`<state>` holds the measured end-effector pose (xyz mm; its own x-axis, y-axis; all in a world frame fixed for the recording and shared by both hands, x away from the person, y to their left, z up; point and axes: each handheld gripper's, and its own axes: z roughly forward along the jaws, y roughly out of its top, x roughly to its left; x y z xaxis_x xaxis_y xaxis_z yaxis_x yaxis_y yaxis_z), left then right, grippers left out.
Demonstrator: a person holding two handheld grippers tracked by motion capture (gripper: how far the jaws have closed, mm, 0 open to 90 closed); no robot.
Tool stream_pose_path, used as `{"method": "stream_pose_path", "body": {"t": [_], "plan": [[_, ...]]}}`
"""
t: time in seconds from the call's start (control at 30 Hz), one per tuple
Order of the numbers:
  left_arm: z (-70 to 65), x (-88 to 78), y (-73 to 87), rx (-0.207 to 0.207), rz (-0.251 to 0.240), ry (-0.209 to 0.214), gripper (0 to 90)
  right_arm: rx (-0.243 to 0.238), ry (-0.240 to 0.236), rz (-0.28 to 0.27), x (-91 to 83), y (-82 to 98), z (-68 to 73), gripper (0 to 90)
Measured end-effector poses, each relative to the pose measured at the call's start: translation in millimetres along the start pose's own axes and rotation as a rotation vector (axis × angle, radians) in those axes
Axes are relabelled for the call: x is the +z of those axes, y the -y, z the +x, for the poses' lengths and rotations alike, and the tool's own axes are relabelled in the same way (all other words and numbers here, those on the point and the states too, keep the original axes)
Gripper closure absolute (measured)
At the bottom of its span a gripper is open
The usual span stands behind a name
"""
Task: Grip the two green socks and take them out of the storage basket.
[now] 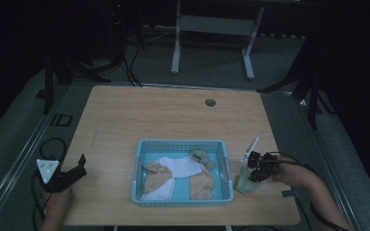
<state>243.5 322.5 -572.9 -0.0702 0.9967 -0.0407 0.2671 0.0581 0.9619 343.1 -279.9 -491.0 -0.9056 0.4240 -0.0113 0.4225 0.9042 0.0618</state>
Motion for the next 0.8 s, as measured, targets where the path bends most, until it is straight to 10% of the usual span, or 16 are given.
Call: {"method": "stream_pose_path", "body": {"t": [0.3,0.8], "plan": [[-0.2,0.2,0.0,0.001,0.003,-0.001,0.7,-0.023,0.006,0.033,9.0,-6.3,-1.6,65.0],[-0.2,0.5,0.0,-0.001,0.004,-0.002,0.7,-0.12,0.02,0.081,-37.6,-32.9,5.4,40.6]]}}
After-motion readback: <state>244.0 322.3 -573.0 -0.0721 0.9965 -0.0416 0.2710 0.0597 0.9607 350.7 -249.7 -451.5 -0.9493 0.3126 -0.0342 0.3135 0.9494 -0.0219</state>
